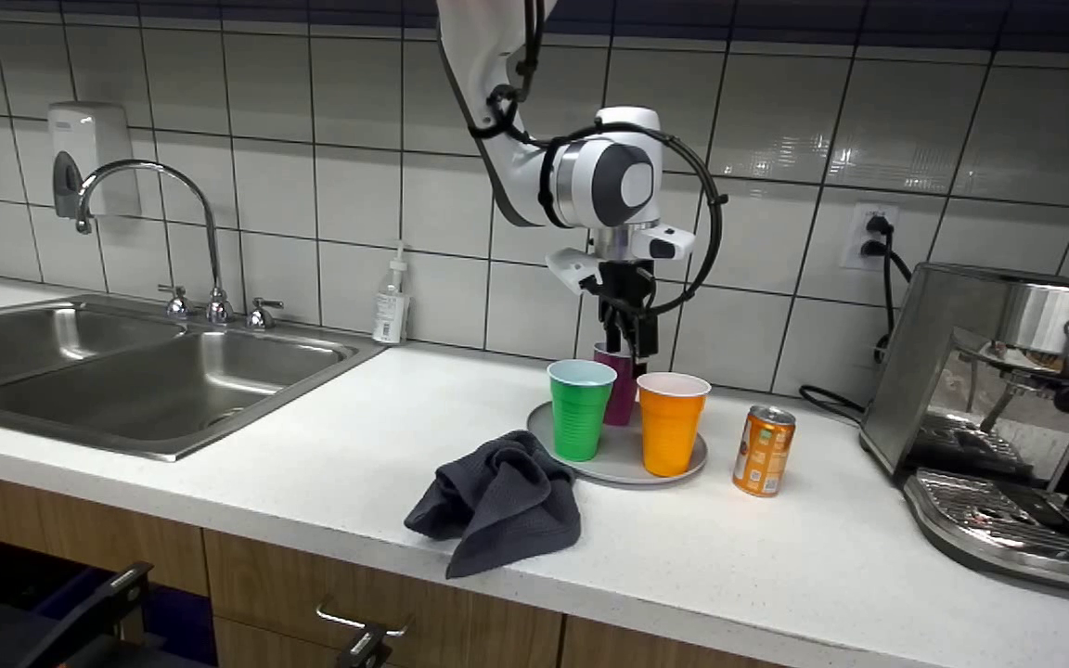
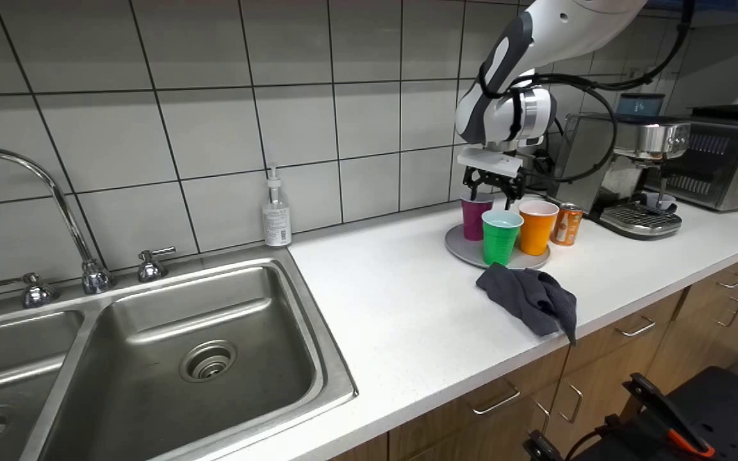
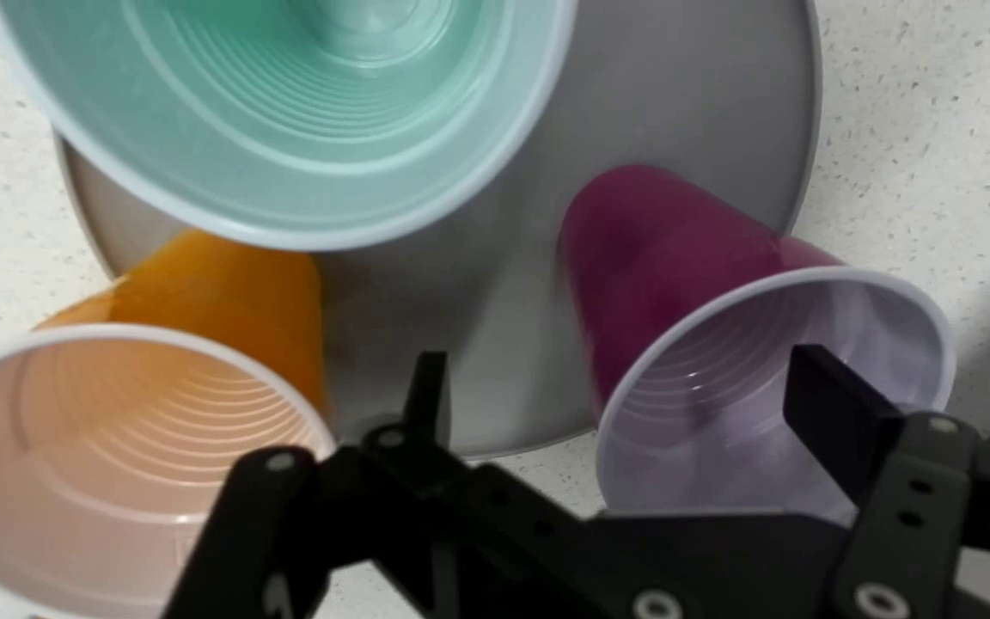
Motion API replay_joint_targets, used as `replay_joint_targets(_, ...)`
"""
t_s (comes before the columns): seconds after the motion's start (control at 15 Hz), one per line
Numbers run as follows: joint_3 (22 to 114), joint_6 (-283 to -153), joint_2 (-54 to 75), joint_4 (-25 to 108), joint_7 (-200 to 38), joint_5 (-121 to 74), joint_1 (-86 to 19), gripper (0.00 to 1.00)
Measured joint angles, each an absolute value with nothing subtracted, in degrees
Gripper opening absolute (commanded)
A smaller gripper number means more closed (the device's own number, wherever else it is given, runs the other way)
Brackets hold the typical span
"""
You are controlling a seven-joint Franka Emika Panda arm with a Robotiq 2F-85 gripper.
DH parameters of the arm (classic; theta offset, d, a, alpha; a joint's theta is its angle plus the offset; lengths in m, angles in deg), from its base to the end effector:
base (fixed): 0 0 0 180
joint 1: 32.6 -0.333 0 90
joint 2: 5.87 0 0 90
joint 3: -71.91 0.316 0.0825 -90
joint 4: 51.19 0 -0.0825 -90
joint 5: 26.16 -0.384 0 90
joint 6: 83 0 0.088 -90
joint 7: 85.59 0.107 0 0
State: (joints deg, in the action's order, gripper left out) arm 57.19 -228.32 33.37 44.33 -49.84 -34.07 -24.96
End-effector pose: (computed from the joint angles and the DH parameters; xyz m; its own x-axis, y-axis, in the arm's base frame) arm 0.6578 -0.2465 0.2376 0.4828 -0.8513 0.2056 -0.8599 -0.5052 -0.0726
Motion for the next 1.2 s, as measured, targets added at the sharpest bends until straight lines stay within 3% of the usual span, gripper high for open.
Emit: replay_joint_targets(1.2,57.19,-228.62,30.46,44.76,-49.88,-34.07,-25.38,1.00)
